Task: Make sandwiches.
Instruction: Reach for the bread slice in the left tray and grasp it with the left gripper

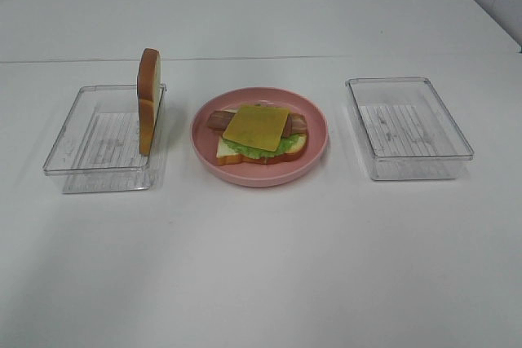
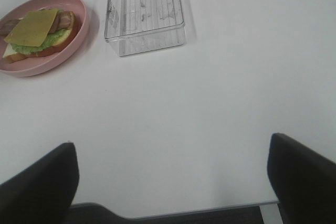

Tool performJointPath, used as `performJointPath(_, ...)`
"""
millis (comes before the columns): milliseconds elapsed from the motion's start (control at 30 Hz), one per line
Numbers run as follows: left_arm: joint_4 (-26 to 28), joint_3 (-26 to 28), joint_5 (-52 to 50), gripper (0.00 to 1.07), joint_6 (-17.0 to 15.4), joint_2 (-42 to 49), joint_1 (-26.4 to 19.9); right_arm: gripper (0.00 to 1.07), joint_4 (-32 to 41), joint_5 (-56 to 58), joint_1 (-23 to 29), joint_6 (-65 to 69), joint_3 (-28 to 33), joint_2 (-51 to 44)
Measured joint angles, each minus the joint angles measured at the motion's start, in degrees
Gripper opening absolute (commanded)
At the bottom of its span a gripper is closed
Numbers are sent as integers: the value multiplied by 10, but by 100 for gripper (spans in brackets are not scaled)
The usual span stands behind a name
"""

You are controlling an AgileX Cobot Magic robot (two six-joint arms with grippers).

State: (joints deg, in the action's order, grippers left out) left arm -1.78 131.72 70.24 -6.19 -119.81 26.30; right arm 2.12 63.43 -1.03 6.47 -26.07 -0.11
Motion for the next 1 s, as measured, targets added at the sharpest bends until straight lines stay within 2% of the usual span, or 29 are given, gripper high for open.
performJointPath(400, 2, -77, -1, 100, -28, 1, -53, 93, 0, 0, 0, 0, 0, 0)
performJointPath(667, 18, -80, -2, 99, -30, -30, -73, 93, 0, 0, 0, 0, 0, 0)
performJointPath(1000, 23, -80, -2, 98, -32, -99, -74, 93, 1, 0, 0, 0, 0, 0)
